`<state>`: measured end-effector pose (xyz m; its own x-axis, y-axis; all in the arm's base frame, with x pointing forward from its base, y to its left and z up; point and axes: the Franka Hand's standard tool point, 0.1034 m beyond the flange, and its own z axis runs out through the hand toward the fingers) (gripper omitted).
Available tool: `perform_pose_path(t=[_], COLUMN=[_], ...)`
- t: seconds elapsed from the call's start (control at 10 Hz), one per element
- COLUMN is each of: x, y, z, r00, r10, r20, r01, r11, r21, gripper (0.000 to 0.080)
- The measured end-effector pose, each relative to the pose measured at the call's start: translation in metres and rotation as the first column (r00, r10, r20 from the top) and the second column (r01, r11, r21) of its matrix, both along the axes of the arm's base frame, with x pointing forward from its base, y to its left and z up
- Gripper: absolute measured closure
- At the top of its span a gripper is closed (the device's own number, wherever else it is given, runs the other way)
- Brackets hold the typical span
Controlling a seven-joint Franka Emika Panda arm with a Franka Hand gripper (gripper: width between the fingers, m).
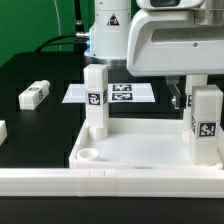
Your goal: Assemble desk
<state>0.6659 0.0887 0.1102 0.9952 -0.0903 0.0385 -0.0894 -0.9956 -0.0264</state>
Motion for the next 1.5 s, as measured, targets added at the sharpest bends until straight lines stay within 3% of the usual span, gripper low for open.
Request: perform_pose_path(t=[0.1,0.2,0.4,0.8,1.1,1.2,1.5], x=[0.0000,-0.0001,0.0000,0.0007,0.0004,-0.0002,-0.0007], y=[-0.0001,-0.0001,-0.0001,-0.0045,-0.0062,-0.0070,-0.0100], z=[-0.0002,-0.0002,-0.0003,-0.0012,-0.0012,-0.0013,-0.0014], r00=[1.000,1.000,0.999,0.915,0.768,0.662,0.460], r10=[-0.004,-0.030,-0.032,-0.404,-0.639,-0.747,-0.883], r20=[0.000,-0.001,-0.001,-0.022,-0.042,-0.059,-0.088], r01=[0.004,0.030,0.032,0.404,0.641,0.749,0.888], r11=[1.000,1.000,0.999,0.914,0.767,0.661,0.458], r21=[0.000,0.002,0.002,0.037,0.041,0.046,0.042], gripper=[0.0432,0.0511,0.0511,0.0511,0.0511,0.0511,0.0511])
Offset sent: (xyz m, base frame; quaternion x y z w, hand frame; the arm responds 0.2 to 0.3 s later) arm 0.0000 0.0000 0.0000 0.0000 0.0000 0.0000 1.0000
